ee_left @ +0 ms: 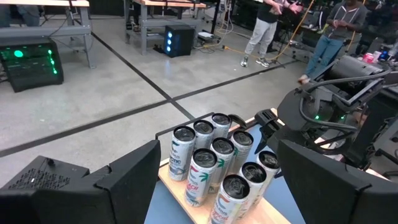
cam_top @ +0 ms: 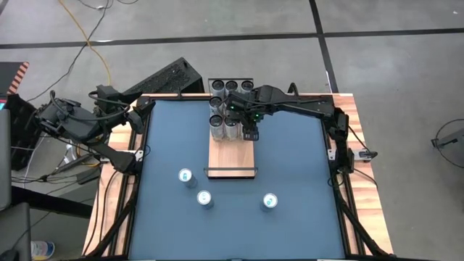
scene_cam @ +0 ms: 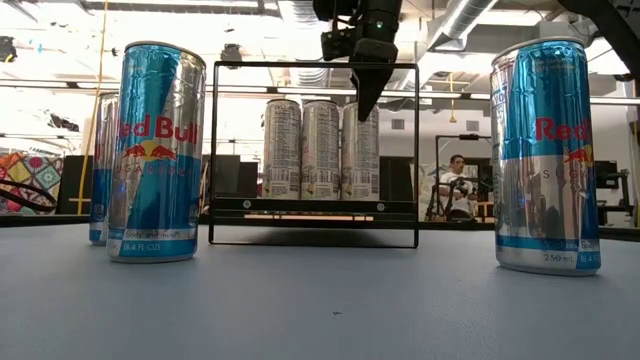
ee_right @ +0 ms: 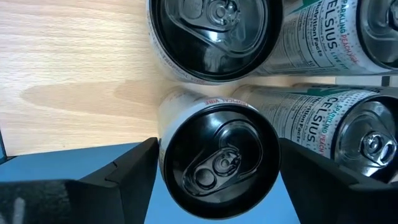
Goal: Place canned beverage on shelf
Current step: Put the white-yellow soda can on the shelf
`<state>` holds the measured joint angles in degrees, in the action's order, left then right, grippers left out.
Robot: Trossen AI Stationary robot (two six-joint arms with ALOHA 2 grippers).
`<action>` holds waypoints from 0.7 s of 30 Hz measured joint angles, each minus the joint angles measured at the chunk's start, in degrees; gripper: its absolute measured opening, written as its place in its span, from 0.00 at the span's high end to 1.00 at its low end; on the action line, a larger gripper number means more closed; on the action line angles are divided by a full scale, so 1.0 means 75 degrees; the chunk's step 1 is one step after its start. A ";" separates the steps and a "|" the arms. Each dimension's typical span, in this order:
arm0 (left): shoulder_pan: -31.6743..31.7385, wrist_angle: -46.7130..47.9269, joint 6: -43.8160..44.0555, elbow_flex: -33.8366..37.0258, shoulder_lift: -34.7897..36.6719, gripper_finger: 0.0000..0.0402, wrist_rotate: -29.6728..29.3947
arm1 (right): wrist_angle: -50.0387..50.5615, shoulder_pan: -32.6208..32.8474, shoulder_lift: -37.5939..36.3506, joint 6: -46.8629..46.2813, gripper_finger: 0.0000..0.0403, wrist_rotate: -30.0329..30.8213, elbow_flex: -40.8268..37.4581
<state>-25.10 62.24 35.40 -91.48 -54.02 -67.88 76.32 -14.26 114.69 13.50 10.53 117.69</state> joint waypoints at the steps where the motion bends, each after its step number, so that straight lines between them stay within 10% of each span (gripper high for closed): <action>1: 0.0000 0.0000 0.0003 0.0000 0.0000 0.23 0.0000 | 0.0009 0.0000 0.0000 0.0000 0.23 0.0000 0.0003; 21: 0.0003 0.0000 -0.0003 0.0002 0.0000 0.23 0.0492 | 0.1767 -0.0017 -0.0364 -0.0204 0.23 0.0262 0.1261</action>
<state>-25.08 62.24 35.37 -91.47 -54.02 -64.19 89.57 -14.39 111.97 11.97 12.49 127.14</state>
